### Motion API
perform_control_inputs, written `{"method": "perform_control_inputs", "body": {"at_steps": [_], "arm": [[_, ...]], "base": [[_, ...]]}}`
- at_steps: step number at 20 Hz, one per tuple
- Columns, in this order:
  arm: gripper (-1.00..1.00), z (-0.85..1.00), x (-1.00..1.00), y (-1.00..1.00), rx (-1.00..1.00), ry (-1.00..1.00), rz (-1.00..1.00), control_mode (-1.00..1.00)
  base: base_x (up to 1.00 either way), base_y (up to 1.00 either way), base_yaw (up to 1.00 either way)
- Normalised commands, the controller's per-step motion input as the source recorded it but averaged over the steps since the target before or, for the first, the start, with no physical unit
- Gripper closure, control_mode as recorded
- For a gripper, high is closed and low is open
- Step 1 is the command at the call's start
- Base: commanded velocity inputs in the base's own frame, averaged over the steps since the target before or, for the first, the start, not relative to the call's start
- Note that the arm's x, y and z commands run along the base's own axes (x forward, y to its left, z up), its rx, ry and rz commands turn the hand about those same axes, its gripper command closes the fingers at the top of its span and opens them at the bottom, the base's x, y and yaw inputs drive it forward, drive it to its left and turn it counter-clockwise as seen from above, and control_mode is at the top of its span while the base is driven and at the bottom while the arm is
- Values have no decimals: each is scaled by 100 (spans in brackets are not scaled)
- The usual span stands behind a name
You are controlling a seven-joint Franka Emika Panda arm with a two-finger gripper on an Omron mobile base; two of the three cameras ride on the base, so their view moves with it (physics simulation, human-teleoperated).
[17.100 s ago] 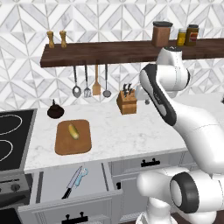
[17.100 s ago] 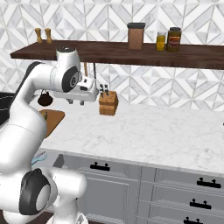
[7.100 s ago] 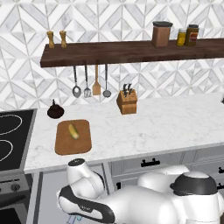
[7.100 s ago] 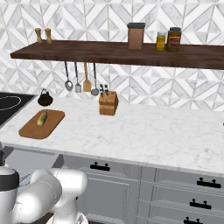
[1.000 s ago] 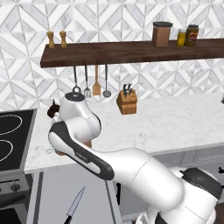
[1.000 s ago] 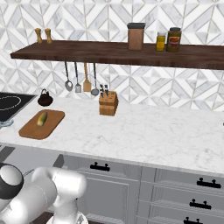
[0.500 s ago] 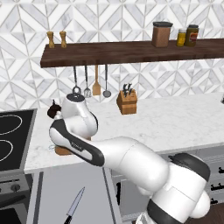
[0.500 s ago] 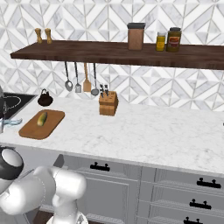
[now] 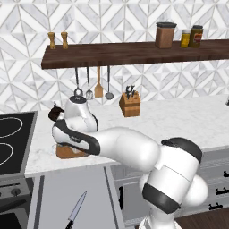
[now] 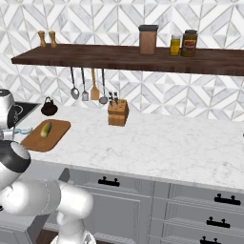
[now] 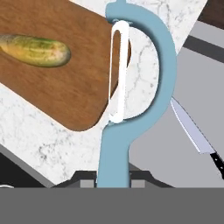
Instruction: Place the appropriate cutting tool for cutting the cucumber skin on the cutting board.
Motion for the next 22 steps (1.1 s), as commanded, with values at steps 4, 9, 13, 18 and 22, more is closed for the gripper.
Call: {"method": "perform_control_inputs", "body": {"at_steps": [4,9,13,18,22], "arm": [[100,-20,28,0,-4,0,0,-100],[100,-22,23,0,-6,0,0,-100],[100,-22,28,0,-5,0,0,-100],[100,-22,25,0,-4,0,0,-100],[100,-16,20,0,-3,0,0,-100]], "base": [[0,0,0],[0,0,0],[0,0,0],[0,0,0],[0,0,0]]}}
